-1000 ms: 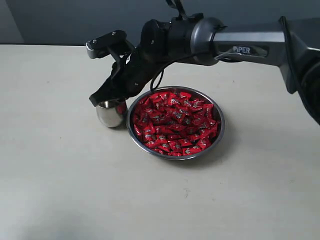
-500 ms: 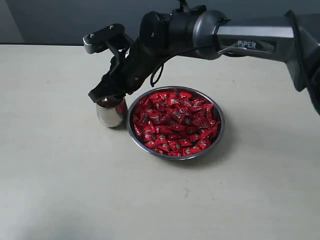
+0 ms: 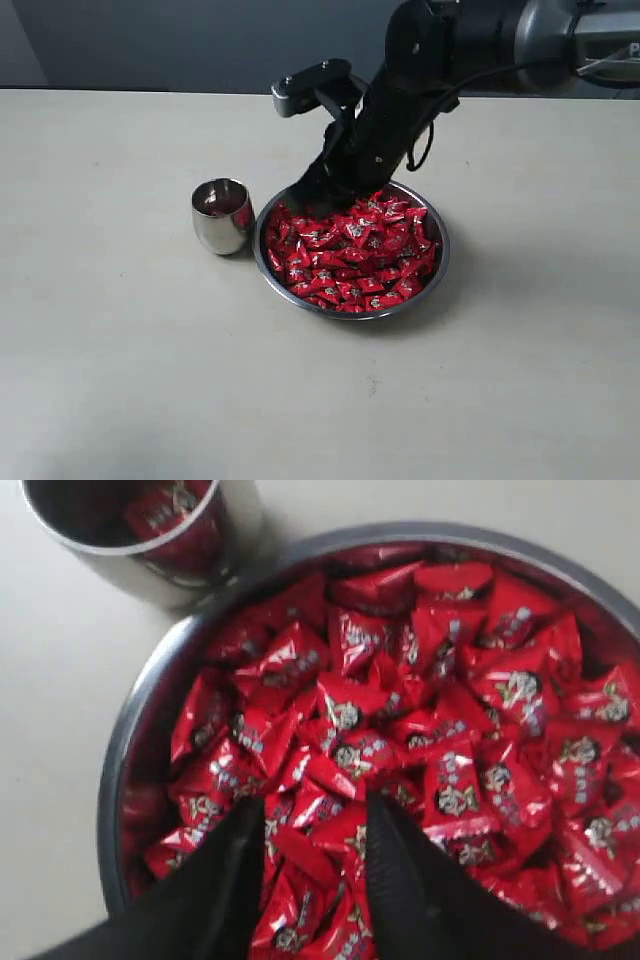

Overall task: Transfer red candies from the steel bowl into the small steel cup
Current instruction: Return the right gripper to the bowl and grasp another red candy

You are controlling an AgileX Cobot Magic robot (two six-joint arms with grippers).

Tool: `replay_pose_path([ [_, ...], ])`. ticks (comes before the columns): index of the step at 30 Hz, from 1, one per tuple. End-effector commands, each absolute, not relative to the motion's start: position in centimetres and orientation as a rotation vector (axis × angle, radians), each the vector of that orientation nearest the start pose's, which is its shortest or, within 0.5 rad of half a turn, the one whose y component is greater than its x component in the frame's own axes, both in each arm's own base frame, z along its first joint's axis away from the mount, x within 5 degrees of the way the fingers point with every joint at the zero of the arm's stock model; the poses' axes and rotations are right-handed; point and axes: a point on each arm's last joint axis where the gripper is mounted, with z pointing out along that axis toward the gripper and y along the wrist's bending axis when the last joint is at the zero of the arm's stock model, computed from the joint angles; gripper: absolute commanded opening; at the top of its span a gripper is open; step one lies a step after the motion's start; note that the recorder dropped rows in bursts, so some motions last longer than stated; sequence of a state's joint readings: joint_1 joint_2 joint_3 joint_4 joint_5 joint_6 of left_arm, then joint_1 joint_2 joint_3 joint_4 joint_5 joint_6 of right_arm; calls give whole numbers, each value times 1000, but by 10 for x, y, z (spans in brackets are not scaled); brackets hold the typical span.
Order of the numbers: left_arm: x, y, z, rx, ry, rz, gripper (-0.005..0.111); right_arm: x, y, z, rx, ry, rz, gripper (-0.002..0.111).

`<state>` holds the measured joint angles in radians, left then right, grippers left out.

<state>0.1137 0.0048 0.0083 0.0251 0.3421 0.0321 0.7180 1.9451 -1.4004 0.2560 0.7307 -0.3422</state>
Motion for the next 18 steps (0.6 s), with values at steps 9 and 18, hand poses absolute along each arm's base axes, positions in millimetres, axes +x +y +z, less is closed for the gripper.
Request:
replay_pose_path([
  [9, 53, 7, 183, -55, 1822, 124, 0, 289, 261, 172, -1266, 2516, 271, 34],
  [18, 53, 7, 183, -55, 1822, 124, 0, 290, 264, 155, -1286, 2546, 284, 34],
])
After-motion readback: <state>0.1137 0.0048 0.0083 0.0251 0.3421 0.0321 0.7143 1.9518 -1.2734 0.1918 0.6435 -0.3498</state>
